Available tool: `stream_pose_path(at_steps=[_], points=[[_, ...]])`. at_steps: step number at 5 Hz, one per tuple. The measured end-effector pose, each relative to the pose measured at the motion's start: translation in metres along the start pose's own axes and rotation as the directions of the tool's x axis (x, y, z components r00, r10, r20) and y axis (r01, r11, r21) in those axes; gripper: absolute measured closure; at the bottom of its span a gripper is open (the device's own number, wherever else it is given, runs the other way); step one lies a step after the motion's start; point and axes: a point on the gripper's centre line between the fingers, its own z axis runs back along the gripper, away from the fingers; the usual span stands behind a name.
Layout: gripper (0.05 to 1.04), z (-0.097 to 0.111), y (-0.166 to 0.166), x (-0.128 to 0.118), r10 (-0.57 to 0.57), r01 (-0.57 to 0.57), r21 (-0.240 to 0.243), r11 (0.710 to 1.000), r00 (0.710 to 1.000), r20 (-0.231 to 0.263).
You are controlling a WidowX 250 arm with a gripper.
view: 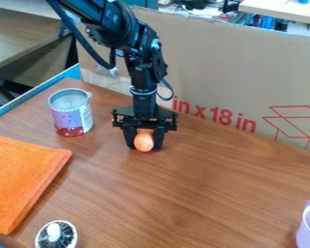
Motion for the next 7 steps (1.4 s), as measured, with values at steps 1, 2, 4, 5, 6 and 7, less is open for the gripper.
stream_pose_path(at_steps=[1,2,4,5,6,7], points=[[0.117,0.002,-0.002,-0.004,0.013,-0.013,-0.023,1.000,1.000,-0.004],[0.082,0.007,-0.005,-0.005,0.032,-0.033,-0.067,0.997,0.999,-0.008],[0.082,0.045,0.002,-0.008,0.052,-0.044,-0.098,0.994,0.996,0.075],[0.082,0.064,0.015,-0.025,0.043,-0.036,-0.062,0.997,0.993,0.112],[0.082,0.088,0.032,-0.064,-0.030,0.030,0.007,1.000,0.990,0.135],[0.082,0.100,0.037,-0.101,-0.187,0.181,0.057,0.982,0.975,0.117]])
